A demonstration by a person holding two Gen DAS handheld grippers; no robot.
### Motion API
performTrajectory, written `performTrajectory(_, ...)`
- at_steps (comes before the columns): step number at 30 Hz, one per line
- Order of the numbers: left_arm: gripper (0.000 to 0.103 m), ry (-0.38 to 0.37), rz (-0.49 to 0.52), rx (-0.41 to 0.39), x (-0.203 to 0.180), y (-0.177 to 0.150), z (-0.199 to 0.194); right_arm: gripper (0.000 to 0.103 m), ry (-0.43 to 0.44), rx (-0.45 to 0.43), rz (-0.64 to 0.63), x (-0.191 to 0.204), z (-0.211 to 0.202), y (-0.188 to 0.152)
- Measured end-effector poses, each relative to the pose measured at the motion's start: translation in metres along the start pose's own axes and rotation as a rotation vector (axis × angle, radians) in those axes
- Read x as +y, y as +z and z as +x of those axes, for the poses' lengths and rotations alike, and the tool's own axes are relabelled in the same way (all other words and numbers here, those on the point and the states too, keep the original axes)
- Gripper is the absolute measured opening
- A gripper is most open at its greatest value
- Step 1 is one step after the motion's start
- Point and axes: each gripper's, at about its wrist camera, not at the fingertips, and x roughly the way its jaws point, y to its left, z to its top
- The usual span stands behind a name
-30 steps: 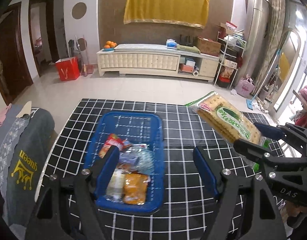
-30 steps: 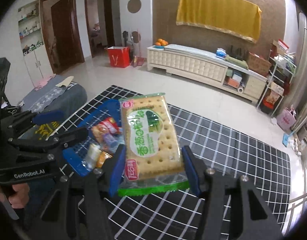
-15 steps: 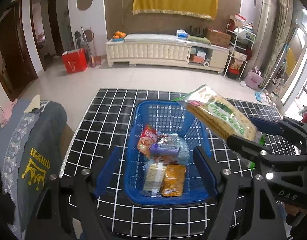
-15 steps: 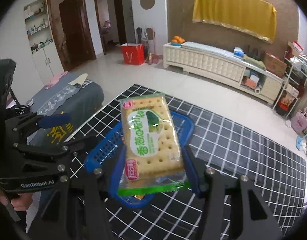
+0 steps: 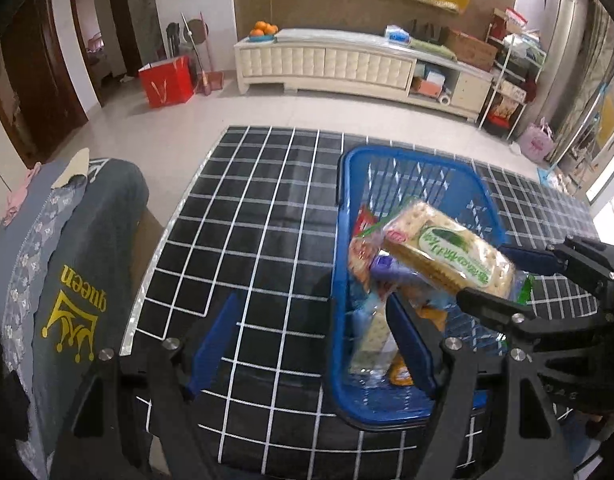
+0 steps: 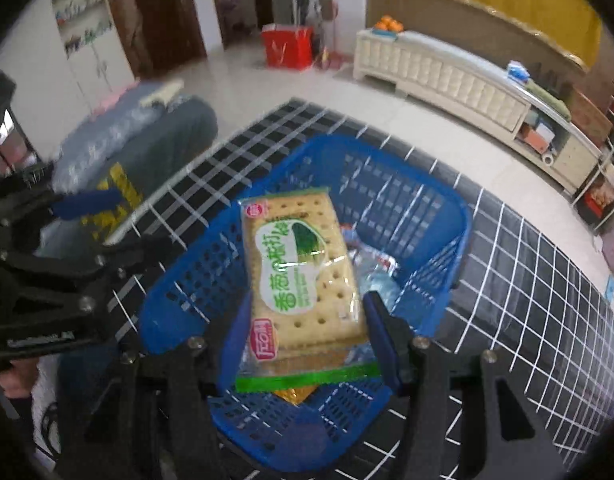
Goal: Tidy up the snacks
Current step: 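Carry the cracker pack over the blue basket with the right gripper, then release the cracker pack into the basket by opening the right gripper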
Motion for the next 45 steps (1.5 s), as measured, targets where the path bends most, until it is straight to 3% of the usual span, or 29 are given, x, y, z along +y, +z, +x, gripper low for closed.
performTrajectory(21, 0.074, -0.031, -0.030, 0.034, 0.006, 0.004, 0.027, 0.063, 0.010, 0.144, 0.026, -0.006, 0.050, 0.002)
performTrajectory(25, 0.074, -0.036, -0.024, 0.032, 0.005, 0.003, 0.026, 0.073, 0.012, 0.142, 0.024, -0.005, 0.049, 0.001)
performTrajectory(30, 0.074, -0.053, -0.030, 0.010, 0.002, 0.000, 0.014, 0.073, 0.003, 0.127, 0.006, -0.001, 0.040, 0.000)
performTrajectory(34, 0.074, -0.039, 0.020, -0.045, -0.009, -0.006, -0.011, 0.073, -0.018, 0.072, 0.038, -0.003, 0.011, -0.002)
performTrajectory(38, 0.074, -0.071, 0.111, -0.156, -0.030, -0.013, -0.052, 0.073, -0.062, -0.060, 0.086, 0.000, -0.046, -0.008)
performTrajectory(42, 0.074, -0.112, 0.101, -0.246, -0.040, -0.020, -0.095, 0.074, -0.155, -0.214, 0.139, 0.007, -0.109, -0.029)
performTrajectory(45, 0.074, -0.156, 0.091, -0.324, -0.044, -0.030, -0.127, 0.074, -0.215, -0.276, 0.179, 0.009, -0.145, -0.046)
